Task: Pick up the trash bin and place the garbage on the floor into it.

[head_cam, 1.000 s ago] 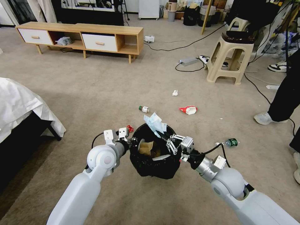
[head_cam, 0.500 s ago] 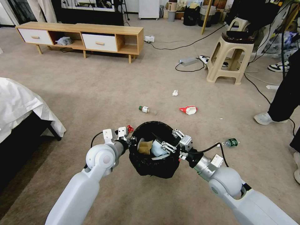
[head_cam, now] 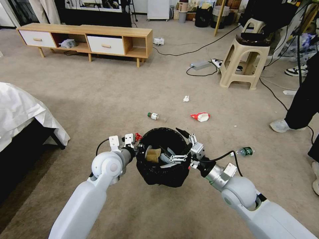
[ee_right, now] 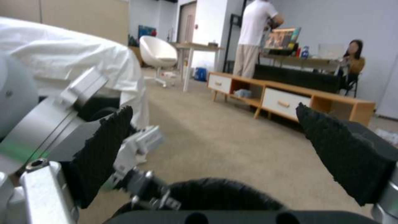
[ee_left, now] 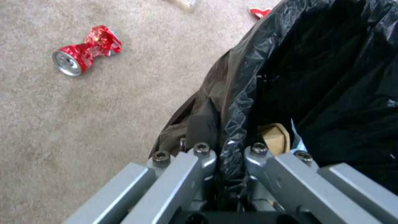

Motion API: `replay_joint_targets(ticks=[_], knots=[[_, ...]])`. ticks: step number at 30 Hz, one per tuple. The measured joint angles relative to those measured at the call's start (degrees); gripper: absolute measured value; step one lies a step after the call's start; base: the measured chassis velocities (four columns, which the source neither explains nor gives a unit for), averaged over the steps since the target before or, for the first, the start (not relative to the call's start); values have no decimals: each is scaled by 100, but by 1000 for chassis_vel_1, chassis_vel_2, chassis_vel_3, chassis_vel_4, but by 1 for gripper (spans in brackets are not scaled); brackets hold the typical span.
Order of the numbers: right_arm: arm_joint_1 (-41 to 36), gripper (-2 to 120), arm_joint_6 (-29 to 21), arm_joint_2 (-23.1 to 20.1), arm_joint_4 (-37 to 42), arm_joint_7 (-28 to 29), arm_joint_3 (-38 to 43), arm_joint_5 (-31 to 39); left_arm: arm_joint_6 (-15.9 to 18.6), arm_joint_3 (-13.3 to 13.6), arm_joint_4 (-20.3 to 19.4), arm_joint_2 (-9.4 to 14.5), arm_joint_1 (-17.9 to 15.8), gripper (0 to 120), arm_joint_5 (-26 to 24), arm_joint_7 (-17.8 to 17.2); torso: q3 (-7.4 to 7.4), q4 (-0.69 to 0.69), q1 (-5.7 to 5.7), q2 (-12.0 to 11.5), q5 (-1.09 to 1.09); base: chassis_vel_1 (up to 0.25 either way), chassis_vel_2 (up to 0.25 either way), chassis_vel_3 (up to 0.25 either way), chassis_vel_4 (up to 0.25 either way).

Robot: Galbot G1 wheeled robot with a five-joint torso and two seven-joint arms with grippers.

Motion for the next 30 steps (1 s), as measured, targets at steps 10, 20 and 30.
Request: replay_joint_targets(ticks=[10, 20, 30], knots=[[32, 100, -810, 65, 170, 1380, 589, -341, 0, -430, -176, 107, 86, 1, 185, 16, 0, 0, 0, 0, 0, 0, 0, 0, 0], [-9, 100, -1345, 135, 488, 1865, 1355, 66, 0, -931, -427, 183, 193, 1, 352, 72, 0, 0, 0, -1, 0, 0, 0, 0, 0], [-63, 100, -2085, 147, 538, 2588, 1677, 167, 0, -1287, -494, 237, 255, 1, 570, 148, 0, 0, 0, -1, 0, 0, 0, 0, 0]])
